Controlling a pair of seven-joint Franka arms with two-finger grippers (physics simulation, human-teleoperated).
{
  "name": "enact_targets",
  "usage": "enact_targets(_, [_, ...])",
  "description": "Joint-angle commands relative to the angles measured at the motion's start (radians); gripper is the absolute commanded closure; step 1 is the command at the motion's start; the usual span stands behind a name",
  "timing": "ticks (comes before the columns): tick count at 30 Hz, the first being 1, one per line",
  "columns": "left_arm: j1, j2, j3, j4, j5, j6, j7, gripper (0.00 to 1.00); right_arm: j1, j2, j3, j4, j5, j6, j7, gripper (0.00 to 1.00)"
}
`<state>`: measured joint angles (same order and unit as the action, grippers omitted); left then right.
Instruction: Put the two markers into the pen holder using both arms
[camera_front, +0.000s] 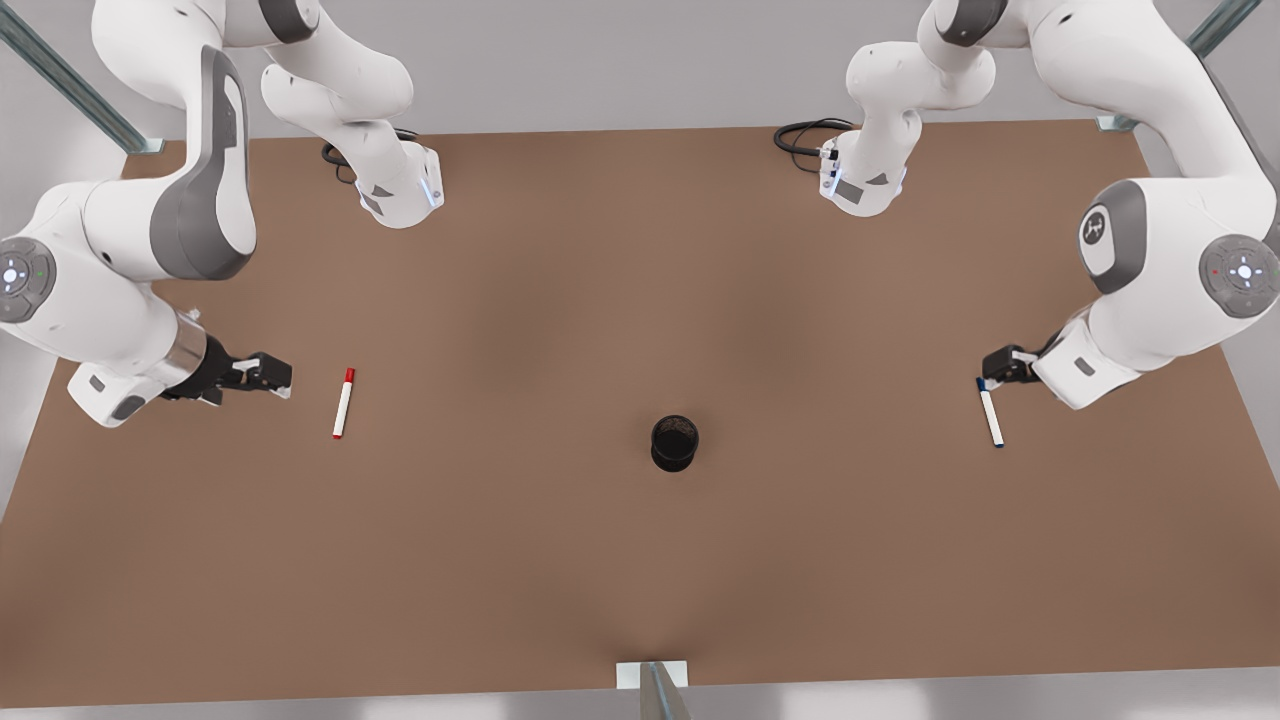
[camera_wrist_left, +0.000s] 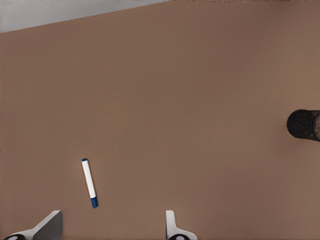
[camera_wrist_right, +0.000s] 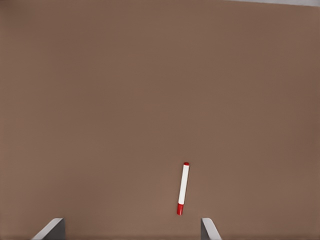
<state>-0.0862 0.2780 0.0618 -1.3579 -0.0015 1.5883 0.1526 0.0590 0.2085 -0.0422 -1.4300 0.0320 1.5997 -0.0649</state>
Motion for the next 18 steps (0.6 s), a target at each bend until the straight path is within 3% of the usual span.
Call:
enact_targets(1, [0.0, 0.006, 0.0, 0.003, 0.009, 0.029, -0.041, 0.0, 0.001, 0.0, 0.001, -0.003, 0.002, 0.009, 0.004, 0.0])
enact_targets(4, [0.034, 0.096, 0.018, 0.011, 0.0, 0.091, -0.111, 0.0, 0.002, -0.011, 0.004, -0.093, 0.003, 0.066, 0.013, 0.0])
enact_targets(6, [0.1, 0.19, 0.016, 0.0, -0.006, 0.234, -0.142, 0.0, -0.007, -0.063, 0.004, -0.326, 0.003, 0.288, 0.019, 0.0])
enact_targets(8, [0.152, 0.207, 0.016, -0.148, -0.071, 0.421, -0.059, 0.0, -0.042, -0.04, 0.004, -0.577, 0.009, 0.608, 0.022, 0.0])
enact_targets(9, [0.175, 0.207, 0.016, -0.177, -0.071, 0.453, -0.026, 0.0, -0.042, 0.006, 0.004, -0.621, 0.009, 0.68, 0.046, 0.0])
enact_targets(12, [0.2, 0.207, 0.018, -0.34, -0.071, 0.636, 0.077, 0.0, -0.071, 0.179, 0.004, -0.616, 0.014, 0.787, 0.068, 0.0])
enact_targets(18, [0.252, 0.231, 0.019, -0.429, -0.064, 0.759, 0.248, 0.0, -0.11, 0.27, 0.004, -0.629, 0.031, 0.856, 0.068, 0.0])
